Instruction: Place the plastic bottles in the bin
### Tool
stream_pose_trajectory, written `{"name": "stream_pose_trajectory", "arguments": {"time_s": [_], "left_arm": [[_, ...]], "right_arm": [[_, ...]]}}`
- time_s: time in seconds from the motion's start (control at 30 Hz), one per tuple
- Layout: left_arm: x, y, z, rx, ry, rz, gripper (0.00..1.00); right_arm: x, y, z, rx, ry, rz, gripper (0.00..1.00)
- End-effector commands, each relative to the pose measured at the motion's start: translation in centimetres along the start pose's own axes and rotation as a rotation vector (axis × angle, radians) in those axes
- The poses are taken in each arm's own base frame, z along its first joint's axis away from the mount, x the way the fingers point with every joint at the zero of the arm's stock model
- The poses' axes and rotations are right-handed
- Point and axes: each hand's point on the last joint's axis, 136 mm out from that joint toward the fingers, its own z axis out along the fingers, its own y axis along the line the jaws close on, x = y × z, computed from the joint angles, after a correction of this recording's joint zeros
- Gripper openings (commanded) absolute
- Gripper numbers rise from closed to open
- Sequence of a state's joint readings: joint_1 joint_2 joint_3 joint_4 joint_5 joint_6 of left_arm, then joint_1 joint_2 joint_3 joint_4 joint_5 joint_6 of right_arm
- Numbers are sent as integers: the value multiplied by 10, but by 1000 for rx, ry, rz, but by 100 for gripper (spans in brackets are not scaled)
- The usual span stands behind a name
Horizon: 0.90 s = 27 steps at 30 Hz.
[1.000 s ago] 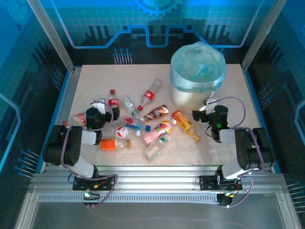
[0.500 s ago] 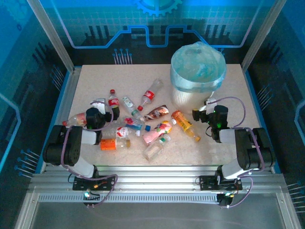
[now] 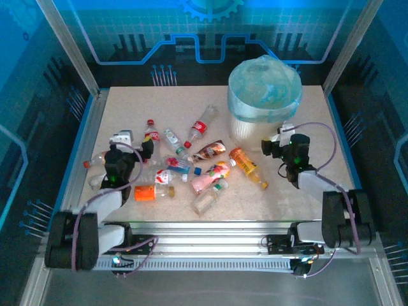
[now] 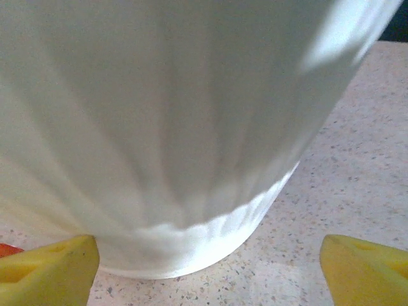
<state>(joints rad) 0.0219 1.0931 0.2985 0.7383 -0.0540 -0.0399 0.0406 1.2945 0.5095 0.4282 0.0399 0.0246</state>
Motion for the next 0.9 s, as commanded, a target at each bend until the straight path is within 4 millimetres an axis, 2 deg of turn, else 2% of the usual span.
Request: {"name": "stream_pose_trajectory", "arguments": {"time_s": [0.0, 0.17, 0.27, 0.37, 0.5, 0.67, 0.77, 0.87], "left_arm": [[-19, 1, -14, -41, 45, -54, 93], [-63, -17, -34, 8, 81, -109, 86], [-84, -40, -46, 84, 115, -85, 83], [-90, -70, -59, 189, 185, -15, 81], [-84, -97, -80, 269, 331, 76, 76], [-61, -125, -113, 378, 492, 194, 73], [-45, -148, -127, 455, 562, 254, 72], [-27, -170, -128, 482, 663, 304, 72]], "right_arm": [[-13, -1, -16, 37, 17, 48, 89], [-9, -3, -41, 65, 164, 174, 89], [-5, 14, -61, -6, 251, 268, 88], [10, 36, -89, -77, 323, 349, 87], [32, 57, -132, -123, 374, 405, 81], [49, 81, -177, -192, 428, 494, 72], [54, 97, -188, -245, 494, 505, 70], [49, 113, -190, -290, 561, 469, 68]]}}
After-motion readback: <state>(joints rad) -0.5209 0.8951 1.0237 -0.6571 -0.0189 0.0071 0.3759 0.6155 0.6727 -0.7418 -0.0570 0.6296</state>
